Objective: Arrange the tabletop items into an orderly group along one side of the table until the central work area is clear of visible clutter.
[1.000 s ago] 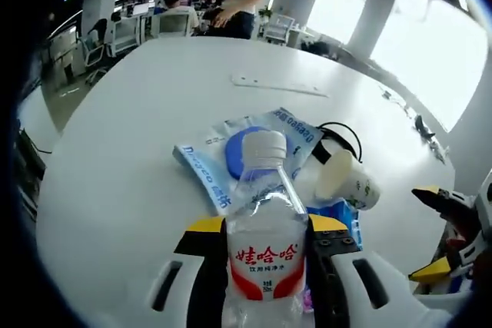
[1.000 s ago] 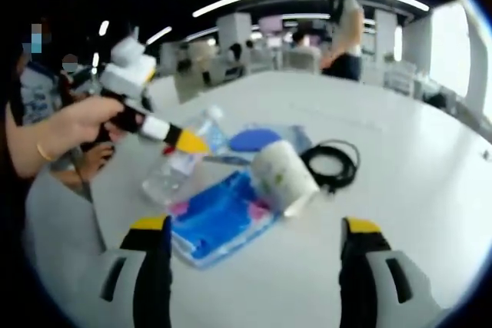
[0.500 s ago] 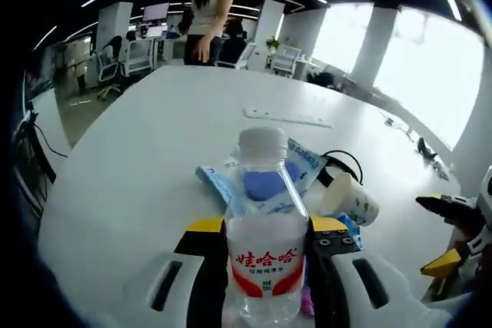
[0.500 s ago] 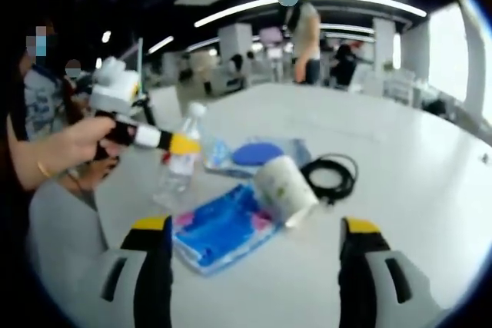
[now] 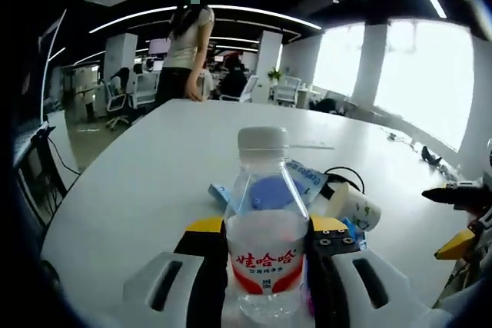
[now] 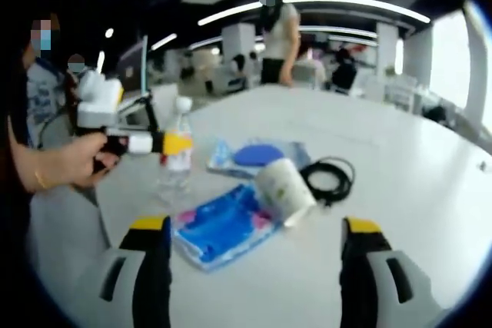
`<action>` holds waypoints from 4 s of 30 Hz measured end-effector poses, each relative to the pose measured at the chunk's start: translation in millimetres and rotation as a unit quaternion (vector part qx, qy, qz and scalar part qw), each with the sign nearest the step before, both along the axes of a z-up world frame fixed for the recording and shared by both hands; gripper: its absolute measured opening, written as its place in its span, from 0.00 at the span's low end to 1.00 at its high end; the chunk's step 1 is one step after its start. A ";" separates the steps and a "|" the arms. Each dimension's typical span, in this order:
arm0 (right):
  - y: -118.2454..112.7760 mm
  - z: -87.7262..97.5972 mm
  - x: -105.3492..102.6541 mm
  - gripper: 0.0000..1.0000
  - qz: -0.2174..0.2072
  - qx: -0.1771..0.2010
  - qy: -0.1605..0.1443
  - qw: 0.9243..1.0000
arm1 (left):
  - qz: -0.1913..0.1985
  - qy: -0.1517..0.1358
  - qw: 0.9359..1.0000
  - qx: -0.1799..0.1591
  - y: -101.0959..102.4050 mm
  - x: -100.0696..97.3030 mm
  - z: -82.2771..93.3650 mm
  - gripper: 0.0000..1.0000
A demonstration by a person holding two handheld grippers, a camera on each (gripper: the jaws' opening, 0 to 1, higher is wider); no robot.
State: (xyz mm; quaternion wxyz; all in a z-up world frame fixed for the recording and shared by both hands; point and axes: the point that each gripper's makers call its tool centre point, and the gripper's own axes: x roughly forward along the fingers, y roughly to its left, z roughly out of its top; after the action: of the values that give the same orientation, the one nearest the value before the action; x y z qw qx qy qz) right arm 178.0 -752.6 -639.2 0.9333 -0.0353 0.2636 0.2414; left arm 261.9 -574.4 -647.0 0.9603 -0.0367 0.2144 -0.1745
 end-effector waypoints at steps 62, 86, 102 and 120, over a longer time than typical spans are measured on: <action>7.4 12.6 -23.4 0.88 0.007 -0.001 -0.013 1.000 | 0.027 0.001 0.998 0.054 0.0 -61.5 -3.4 0.38; 8.1 14.8 -25.1 0.89 0.008 -0.003 -0.015 1.000 | 0.009 -0.040 0.997 0.067 -1.7 -52.7 -2.6 0.41; 11.0 17.6 -20.7 0.90 0.010 0.007 -0.019 1.000 | 0.008 -0.023 0.998 0.054 -0.3 -41.4 -1.5 0.38; 7.5 15.6 -11.5 0.89 0.010 0.005 -0.018 1.000 | 0.027 -0.041 0.997 0.053 23.9 3.7 19.2 0.38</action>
State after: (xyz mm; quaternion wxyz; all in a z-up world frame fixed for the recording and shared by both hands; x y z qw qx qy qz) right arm 166.5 -745.2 -623.6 0.9357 -0.0371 0.2451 0.2512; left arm 265.6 -550.5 -627.8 0.9733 0.0151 0.1829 -0.1380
